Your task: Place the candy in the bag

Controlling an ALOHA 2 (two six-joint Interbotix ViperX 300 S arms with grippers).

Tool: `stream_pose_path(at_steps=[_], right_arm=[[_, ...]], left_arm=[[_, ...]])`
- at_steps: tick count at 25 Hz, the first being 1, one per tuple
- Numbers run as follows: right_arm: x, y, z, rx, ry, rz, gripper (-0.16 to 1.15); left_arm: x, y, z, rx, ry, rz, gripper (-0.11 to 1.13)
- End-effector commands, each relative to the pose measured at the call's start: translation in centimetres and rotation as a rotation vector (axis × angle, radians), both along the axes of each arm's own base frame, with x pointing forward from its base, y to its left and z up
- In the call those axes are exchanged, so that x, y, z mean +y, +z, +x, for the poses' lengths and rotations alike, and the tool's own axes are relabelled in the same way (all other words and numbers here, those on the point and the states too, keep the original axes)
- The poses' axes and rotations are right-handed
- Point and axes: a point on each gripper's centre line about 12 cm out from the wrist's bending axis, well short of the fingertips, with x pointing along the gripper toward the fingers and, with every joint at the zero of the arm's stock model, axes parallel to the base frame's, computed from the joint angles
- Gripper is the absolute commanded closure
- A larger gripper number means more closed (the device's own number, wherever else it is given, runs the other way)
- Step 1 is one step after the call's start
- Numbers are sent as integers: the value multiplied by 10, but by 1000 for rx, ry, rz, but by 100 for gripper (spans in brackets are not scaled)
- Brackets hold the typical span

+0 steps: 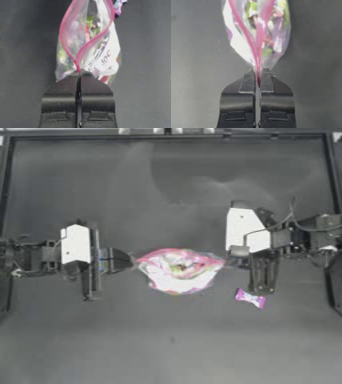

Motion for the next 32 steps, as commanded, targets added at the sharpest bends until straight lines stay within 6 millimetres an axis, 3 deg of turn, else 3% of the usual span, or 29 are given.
stream_pose_path(at_steps=[1, 26, 32], right_arm=[[2, 8, 3, -44, -1, 2, 92], [7, -28, 13, -33, -7, 25, 92], [7, -37, 15, -23, -11, 29, 93]], left_arm=[[1, 11, 8, -40, -5, 14, 95], [-15, -16, 22, -58, -52, 15, 95], [-17, -27, 34, -42, -62, 13, 95]])
